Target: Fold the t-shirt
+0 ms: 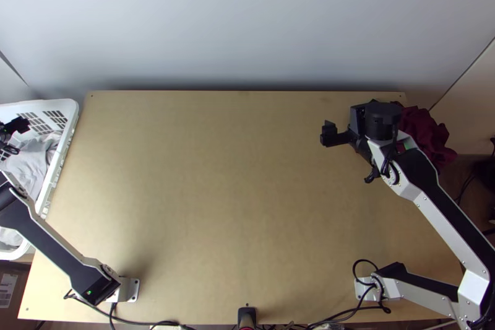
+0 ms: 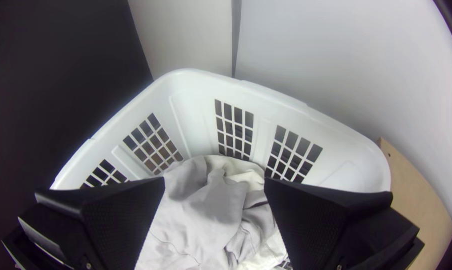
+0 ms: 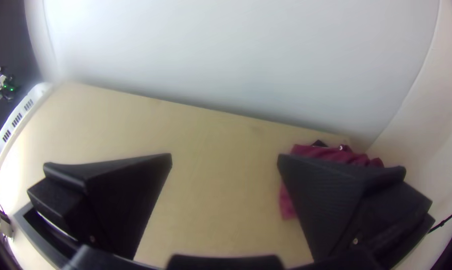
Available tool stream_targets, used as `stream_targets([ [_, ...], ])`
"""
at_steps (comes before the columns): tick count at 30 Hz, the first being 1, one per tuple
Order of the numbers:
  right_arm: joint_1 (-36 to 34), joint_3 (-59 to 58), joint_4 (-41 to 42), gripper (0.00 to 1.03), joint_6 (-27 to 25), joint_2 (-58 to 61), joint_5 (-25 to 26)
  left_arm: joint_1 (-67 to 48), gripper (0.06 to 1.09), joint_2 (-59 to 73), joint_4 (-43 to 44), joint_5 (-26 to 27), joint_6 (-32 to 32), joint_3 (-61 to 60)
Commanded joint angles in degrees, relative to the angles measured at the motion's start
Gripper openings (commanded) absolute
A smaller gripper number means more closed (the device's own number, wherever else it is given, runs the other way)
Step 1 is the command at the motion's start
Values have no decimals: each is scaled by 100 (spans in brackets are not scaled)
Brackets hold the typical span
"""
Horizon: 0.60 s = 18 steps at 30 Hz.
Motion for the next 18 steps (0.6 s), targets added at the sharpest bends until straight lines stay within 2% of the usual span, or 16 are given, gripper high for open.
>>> stream_targets([
  [1, -133, -180, 7, 98, -40, -33, 9, -58, 102, 994, -391, -195, 309, 1045],
  [4, -141, -215, 15, 98, -66, -16, 9, -102, 102, 1390, -487, -591, 634, 1423],
  [6, -141, -206, 15, 98, -119, -7, 18, -137, 102, 1539, -540, -626, 827, 1423],
  [18, -185, -373, 7, 98, -312, -33, 220, -207, 102, 1891, -628, -714, 994, 1502],
])
